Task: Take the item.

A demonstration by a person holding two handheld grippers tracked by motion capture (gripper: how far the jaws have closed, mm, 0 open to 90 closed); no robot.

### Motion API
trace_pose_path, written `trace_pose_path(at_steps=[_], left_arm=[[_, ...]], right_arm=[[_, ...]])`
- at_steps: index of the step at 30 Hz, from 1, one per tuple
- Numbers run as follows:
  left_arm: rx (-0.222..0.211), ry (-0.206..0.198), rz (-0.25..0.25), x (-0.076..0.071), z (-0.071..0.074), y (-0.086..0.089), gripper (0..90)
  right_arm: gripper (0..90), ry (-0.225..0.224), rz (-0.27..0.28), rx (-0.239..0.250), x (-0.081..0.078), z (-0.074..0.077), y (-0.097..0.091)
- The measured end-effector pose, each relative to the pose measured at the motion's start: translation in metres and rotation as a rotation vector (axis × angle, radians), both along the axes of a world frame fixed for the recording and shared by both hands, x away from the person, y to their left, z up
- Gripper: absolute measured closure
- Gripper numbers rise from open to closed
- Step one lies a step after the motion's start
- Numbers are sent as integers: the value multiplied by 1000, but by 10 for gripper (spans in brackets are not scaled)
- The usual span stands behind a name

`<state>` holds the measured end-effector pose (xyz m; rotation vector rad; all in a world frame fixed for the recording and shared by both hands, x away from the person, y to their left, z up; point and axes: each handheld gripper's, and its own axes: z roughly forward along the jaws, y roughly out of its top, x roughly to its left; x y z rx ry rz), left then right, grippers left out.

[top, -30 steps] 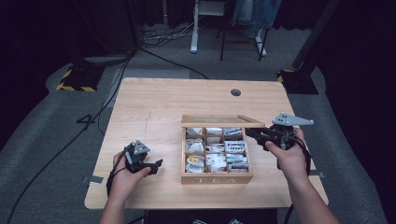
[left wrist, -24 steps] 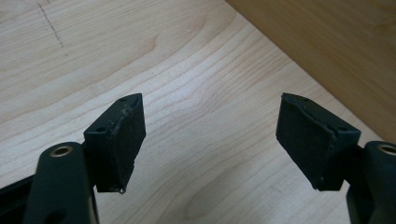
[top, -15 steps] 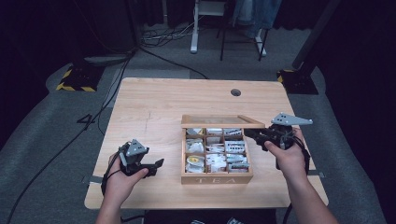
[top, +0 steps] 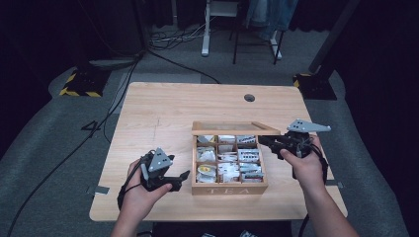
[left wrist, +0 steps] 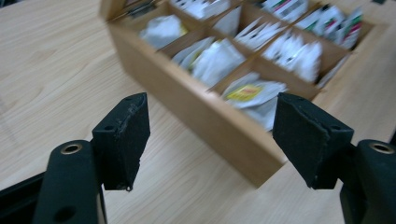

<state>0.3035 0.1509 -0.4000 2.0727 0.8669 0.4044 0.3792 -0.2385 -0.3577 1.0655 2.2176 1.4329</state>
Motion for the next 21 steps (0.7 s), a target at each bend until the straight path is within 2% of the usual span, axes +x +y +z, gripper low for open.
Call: trace_pose_path(at_steps=[3,4,8,12,21], left_arm=[[-29,6,-62,2,3,-16,285],[-30,-3,-76,3,3,-20,289],[-23,-8,-88,9,5,-29,322],[-34,-9,-122,12,9,-39,322],[-41,11,-216,18,10,-78,318]], right_arm=[[721,-3,-3,-4,0,1,1],[721,-3,-4,-3,0,1,1],[721,-6,8,-1,-1,3,3],[721,-9,13,3,0,2,3],[721,-8,17,5,-1,1,3]])
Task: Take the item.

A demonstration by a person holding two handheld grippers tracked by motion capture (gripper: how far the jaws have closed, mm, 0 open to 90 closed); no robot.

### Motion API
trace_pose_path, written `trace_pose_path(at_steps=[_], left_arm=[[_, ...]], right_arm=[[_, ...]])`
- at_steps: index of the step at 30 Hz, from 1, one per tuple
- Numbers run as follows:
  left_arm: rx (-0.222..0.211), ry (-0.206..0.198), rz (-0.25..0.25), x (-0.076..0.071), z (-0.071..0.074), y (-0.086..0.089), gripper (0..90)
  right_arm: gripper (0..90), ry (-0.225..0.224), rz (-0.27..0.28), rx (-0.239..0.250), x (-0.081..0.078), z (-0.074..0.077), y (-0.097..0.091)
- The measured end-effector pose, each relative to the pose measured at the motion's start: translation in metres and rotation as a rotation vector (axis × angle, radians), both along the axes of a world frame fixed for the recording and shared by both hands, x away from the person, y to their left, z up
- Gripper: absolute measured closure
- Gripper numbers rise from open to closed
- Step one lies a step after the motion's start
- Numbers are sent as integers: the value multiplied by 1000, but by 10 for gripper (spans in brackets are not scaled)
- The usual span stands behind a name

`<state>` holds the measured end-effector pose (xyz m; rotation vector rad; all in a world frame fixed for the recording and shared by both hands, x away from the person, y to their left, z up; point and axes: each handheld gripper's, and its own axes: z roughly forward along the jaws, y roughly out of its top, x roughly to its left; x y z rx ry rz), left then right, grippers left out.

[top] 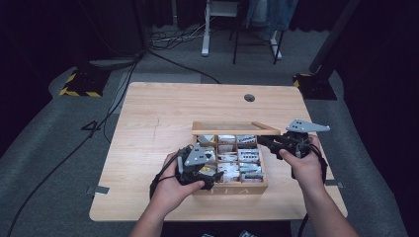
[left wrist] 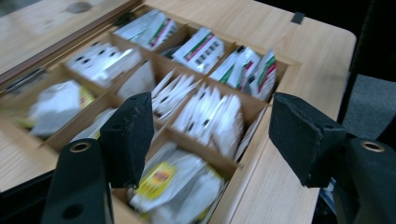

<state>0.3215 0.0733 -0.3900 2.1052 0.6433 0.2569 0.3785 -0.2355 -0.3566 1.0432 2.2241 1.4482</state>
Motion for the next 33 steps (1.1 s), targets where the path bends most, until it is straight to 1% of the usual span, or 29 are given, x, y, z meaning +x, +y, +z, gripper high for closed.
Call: trace_pose_path(at_steps=[5,7,10,12,15,18,22,25,26,27,31,33], left_arm=[[5,11,-46,5,-1,-19,326],[-1,17,-62,7,-2,-27,335],[-11,30,-102,10,-3,-40,351],[-9,41,-118,12,-5,-48,363],[9,47,-137,15,-10,-60,381],[15,62,-155,20,-15,-70,405],[18,82,-154,28,-22,-82,447],[-4,115,-162,35,-26,-87,503],[-4,130,-164,37,-28,-90,526],[-4,136,-166,39,-29,-92,542],[2,182,-182,44,-37,-101,581],[7,212,-194,46,-41,-104,612]], right_arm=[[722,-2,1,1,0,0,0],[722,-2,1,2,0,0,0],[722,-3,2,1,0,0,0],[721,-4,4,-1,0,-1,-1],[721,-1,3,1,0,-1,-1],[722,-3,8,1,0,-1,-1],[721,-4,10,2,0,-1,-1],[721,-5,11,2,1,-1,-1],[721,-4,11,2,1,-1,-1],[721,-5,12,0,1,-1,-1],[721,-3,14,0,0,-1,-2],[721,-3,13,0,0,-1,-1]])
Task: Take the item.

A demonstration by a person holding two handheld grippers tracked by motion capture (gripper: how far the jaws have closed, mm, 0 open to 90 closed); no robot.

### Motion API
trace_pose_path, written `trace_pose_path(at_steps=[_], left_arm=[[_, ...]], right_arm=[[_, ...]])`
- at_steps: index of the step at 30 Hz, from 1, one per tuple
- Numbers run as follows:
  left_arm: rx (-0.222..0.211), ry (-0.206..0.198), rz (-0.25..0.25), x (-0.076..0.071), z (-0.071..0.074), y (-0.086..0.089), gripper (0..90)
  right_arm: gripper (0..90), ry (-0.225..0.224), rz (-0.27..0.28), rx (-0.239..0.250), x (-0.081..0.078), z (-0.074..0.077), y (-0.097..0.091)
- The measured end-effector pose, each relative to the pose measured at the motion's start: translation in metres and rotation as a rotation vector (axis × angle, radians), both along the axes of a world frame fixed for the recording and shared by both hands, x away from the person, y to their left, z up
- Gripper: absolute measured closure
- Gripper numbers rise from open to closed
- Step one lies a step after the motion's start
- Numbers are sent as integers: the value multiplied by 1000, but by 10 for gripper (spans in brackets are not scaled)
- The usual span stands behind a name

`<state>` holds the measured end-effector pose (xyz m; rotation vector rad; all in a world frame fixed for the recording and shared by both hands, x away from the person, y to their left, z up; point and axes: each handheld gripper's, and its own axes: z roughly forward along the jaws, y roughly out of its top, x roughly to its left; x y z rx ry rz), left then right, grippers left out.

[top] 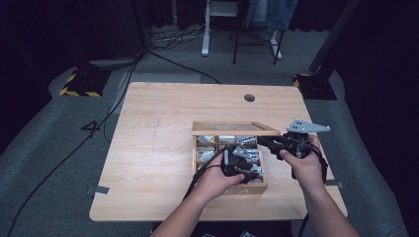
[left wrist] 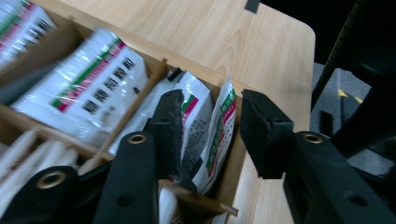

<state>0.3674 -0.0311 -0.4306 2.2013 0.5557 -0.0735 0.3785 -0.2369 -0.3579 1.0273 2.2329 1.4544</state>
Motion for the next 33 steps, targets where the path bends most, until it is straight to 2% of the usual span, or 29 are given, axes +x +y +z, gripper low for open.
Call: trace_pose_path(at_steps=[3,5,6,8,10,13,16,19,21,25,33], left_arm=[[20,37,-15,2,-8,-7,639],[15,52,-7,3,-11,-9,665],[17,74,0,4,-13,-10,672],[16,95,-2,4,-16,-12,715],[34,101,-15,3,-17,-13,774],[24,124,-32,4,-18,-12,836],[29,104,-44,3,-17,-11,870],[53,45,-69,0,-12,-11,879],[47,4,-74,-1,-7,-10,881],[15,-51,-71,-5,9,-5,882],[-32,-113,-53,-13,32,1,882]], right_arm=[[721,1,2,0,0,0,0],[721,1,3,0,0,0,0],[722,1,3,0,0,0,0],[721,0,3,0,0,0,0],[721,1,4,0,0,0,0],[721,0,3,0,0,0,0],[721,0,4,0,0,0,0],[721,0,5,2,0,0,-1],[721,0,6,2,0,0,-1],[722,0,7,5,0,-1,-1],[722,1,7,4,0,-1,-1]])
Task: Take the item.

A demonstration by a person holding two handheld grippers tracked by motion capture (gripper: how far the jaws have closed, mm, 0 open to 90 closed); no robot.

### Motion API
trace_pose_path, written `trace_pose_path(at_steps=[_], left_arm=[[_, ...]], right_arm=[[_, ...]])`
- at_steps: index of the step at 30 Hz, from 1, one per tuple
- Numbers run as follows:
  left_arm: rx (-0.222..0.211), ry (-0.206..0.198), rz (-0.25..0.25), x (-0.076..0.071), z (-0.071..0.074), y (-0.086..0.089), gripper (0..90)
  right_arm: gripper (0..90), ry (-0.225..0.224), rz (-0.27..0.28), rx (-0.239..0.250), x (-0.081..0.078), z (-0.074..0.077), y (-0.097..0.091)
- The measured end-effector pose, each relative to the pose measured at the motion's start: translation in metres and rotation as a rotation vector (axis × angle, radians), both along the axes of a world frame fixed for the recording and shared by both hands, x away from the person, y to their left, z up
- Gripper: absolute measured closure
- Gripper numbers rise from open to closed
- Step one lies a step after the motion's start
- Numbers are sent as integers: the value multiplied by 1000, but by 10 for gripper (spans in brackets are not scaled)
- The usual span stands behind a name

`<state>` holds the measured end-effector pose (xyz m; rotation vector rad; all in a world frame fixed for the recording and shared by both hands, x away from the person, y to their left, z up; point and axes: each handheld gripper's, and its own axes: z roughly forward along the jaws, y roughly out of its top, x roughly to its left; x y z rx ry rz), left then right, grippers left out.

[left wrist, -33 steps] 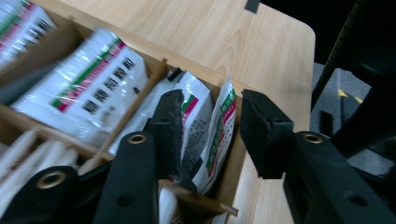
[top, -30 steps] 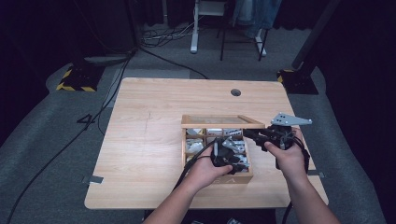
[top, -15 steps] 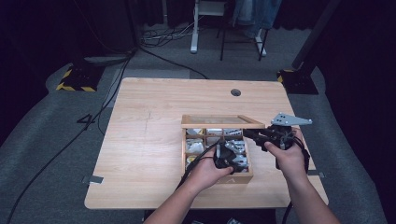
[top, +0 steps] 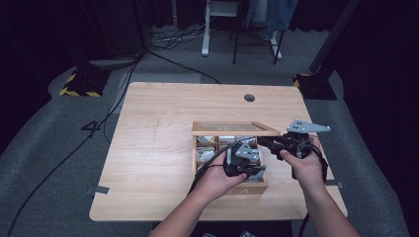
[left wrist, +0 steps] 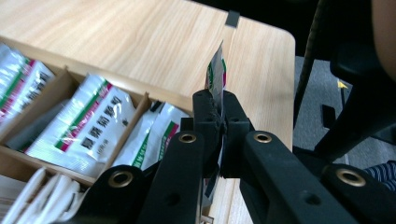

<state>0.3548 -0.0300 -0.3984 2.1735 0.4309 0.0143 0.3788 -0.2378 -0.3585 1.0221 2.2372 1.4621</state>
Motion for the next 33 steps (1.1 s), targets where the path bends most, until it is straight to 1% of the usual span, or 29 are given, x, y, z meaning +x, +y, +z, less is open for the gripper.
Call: trace_pose_path(at_steps=[1,3,6,9,11,12,13,18,21,23,25,27,29,30,32,33], left_arm=[[-10,-12,0,-1,2,1,882],[-32,-21,4,-2,5,3,880],[-55,-44,7,-5,12,6,879],[-78,-55,10,-9,18,11,879],[-92,-53,9,-11,23,15,879],[-95,-45,8,-13,26,19,877],[-100,-44,10,-14,28,22,876],[-116,-60,53,-17,35,42,876],[-128,-58,65,-21,38,51,876],[-128,-71,70,-25,40,56,876],[-146,-83,68,-30,42,61,876],[-162,-106,70,-36,45,69,876],[-170,-121,77,-41,47,77,876],[-175,-125,80,-45,47,84,876],[-179,-116,95,-47,47,92,876],[-175,-121,102,-48,48,94,876]], right_arm=[[722,0,2,0,0,0,0],[721,-1,2,-1,0,0,0],[722,-1,2,-1,0,0,0],[721,-1,1,0,-1,0,0],[721,-1,-1,2,-1,-1,0],[721,-1,-1,1,-1,-1,0],[721,-2,0,2,-1,-1,0],[721,-4,-3,0,-1,-1,0],[721,-6,-5,-1,-1,-1,1],[721,-6,-6,0,-1,-1,1],[722,-7,-6,-1,-1,-1,1],[721,-7,-6,-1,-1,-1,1],[722,-6,-6,0,-1,-1,1],[721,-7,-5,0,-1,-1,1],[721,-5,-6,-1,-1,-2,1],[721,-5,-7,-3,0,-2,1]])
